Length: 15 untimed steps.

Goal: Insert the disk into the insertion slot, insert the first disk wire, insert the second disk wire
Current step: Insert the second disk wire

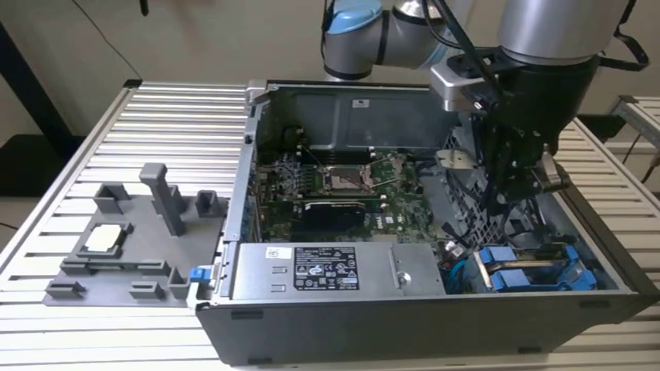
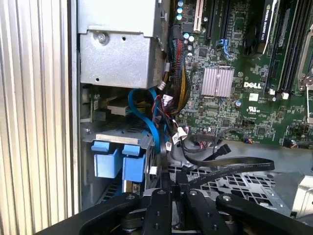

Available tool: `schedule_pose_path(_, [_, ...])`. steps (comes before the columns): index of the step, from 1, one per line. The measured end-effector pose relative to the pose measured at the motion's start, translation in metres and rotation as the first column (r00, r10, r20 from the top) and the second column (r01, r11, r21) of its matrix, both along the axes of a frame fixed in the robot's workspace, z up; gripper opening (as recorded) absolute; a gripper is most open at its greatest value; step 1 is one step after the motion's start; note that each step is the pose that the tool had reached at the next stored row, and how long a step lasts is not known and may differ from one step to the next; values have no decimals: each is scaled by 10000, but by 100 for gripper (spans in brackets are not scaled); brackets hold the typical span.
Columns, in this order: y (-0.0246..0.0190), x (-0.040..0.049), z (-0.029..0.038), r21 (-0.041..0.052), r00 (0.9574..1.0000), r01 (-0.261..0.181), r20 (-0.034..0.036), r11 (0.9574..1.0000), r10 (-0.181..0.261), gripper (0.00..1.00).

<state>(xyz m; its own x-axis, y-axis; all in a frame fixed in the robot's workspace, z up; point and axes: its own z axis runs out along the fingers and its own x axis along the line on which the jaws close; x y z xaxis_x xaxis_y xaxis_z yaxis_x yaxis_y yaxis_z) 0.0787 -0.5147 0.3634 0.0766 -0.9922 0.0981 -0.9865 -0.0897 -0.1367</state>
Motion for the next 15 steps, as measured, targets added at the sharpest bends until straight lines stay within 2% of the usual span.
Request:
schedule_pose_path(7, [-157,128,-5,0,9991,0,-434,10000,0,16])
schedule_pose_path(15, [-257,306,-6,8,9956,1,-935,10000,-1,16])
